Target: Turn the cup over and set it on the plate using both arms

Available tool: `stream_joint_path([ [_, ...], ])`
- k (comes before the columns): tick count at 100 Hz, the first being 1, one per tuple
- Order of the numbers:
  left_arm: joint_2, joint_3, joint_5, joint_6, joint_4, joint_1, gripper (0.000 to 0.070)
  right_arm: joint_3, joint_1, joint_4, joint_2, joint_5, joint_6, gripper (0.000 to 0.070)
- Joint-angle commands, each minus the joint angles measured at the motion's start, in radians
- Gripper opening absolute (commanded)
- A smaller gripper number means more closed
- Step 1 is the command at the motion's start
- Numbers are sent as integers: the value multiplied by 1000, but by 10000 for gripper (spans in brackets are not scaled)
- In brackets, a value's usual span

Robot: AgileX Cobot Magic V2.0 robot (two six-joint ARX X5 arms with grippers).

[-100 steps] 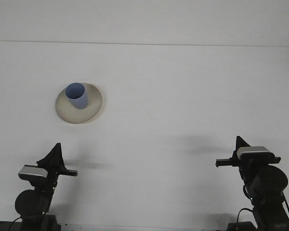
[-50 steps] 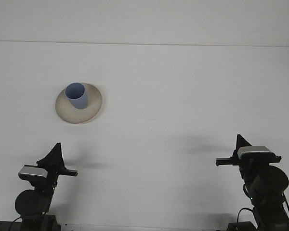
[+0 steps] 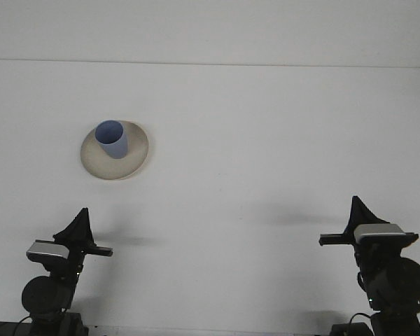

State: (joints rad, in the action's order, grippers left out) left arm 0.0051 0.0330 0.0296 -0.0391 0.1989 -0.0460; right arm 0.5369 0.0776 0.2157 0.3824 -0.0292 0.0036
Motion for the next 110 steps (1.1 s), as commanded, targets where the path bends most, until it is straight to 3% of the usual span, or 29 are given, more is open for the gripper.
stream_joint_path([
  [1, -2, -19, 0, 6, 11, 1, 11, -41, -14, -39, -39, -1, -5, 0],
  [44, -2, -19, 0, 5, 12, 1, 11, -347, -131, -180, -385, 3, 23, 0],
  [82, -2, -19, 0, 5, 11, 1, 11, -518, -129, -323, -381, 33, 61, 0],
  [110, -2, -19, 0, 5, 11, 1, 11, -525, -129, -325, -381, 36, 60, 0],
])
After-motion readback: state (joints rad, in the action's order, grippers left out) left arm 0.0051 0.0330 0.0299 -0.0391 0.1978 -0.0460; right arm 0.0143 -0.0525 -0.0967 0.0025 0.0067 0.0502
